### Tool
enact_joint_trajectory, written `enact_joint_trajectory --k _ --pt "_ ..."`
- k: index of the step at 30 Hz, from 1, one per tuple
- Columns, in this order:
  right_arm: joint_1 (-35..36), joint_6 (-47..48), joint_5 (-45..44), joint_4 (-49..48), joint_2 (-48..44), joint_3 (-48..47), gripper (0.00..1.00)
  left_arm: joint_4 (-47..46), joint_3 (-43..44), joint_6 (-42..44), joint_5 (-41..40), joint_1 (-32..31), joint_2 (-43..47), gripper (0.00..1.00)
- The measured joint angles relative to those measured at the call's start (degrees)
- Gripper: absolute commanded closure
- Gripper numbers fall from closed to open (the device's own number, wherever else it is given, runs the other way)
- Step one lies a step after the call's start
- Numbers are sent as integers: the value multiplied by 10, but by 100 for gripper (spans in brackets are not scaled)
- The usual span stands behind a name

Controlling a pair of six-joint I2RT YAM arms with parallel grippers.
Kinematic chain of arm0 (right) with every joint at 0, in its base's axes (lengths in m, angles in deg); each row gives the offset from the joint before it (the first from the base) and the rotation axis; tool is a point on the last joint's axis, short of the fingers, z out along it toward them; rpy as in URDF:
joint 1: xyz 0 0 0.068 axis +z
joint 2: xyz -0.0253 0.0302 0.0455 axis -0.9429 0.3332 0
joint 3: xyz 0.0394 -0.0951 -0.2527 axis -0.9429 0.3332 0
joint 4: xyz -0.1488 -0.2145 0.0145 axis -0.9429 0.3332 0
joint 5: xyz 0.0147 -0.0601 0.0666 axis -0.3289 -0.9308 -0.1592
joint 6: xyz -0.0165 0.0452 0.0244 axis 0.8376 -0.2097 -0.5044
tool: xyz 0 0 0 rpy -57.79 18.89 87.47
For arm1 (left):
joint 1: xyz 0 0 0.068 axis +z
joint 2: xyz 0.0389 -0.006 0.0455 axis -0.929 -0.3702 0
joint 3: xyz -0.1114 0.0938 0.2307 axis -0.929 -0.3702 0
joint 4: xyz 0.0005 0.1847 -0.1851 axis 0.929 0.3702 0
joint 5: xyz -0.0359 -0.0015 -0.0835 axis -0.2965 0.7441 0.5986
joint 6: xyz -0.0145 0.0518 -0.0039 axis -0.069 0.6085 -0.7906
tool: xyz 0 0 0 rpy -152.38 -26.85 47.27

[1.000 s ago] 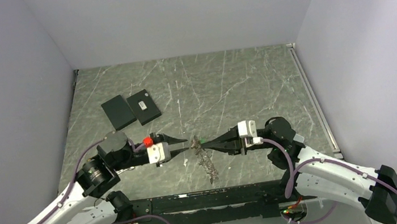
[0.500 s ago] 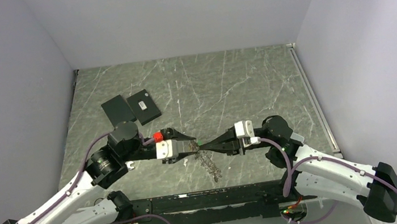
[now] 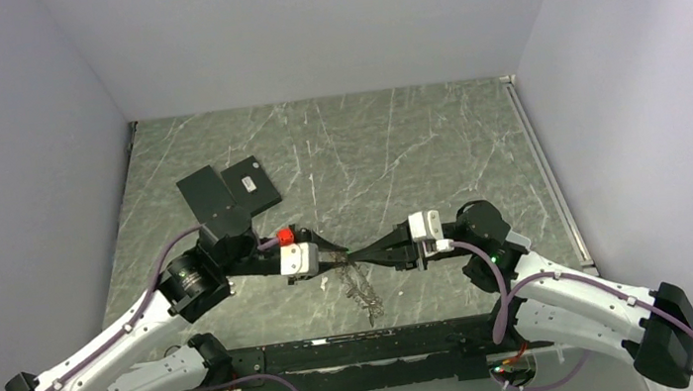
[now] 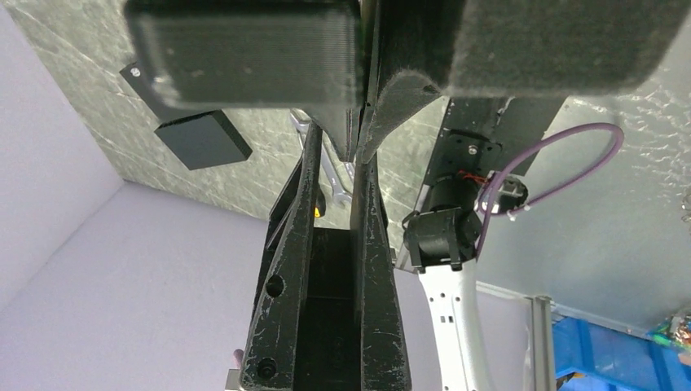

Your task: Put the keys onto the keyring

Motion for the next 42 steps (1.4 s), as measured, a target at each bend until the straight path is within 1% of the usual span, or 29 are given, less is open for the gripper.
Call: enact_joint_trajectory --k 3,4,5,6,7,8,15,16,17,18,19,21,25,29,32,33,37,42 --pt "0 0 0 0 0 0 100 -12 -1 -2 9 0 -7 68" --pt "0 0 0 0 0 0 100 -16 -2 -2 12 0 -10 71" --pt "0 1 0 0 0 0 100 -19 -2 -2 14 0 -11 76" --pt "0 1 0 0 0 0 100 -23 -3 -4 16 0 -13 84" --pt "0 1 0 0 0 0 100 -27 -4 -7 18 0 -14 98" --pt "-1 1 -1 0 0 0 100 -29 -5 -10 21 0 -15 100" --pt "-7 6 -4 7 -3 0 100 -28 -5 -10 20 2 -22 100" --pt "-7 8 -5 13 -4 0 96 -21 -3 -10 17 2 -23 100" --pt "-6 10 -5 18 -5 0 81 -12 1 -8 16 2 -24 100" --pt "-6 12 -8 26 -6 0 70 -1 7 -5 11 1 -27 100" --pt "-5 14 -12 32 -6 0 64 12 12 -2 6 0 -29 100" --pt "-4 23 -23 42 -7 0 57 55 29 5 -6 0 -37 100" --pt "-1 39 -56 78 -7 -2 52 164 80 28 -37 0 -67 100" --pt "4 62 -91 136 8 -15 52 256 135 49 -71 0 -109 100" --pt "23 85 -116 188 46 -45 53 296 153 51 -95 0 -129 100" --pt "31 90 -123 201 59 -55 55 308 155 51 -104 0 -134 100" --pt "52 97 -138 224 91 -65 71 336 160 51 -123 0 -153 100" --pt "56 98 -140 227 111 -72 78 336 160 50 -130 0 -156 100"
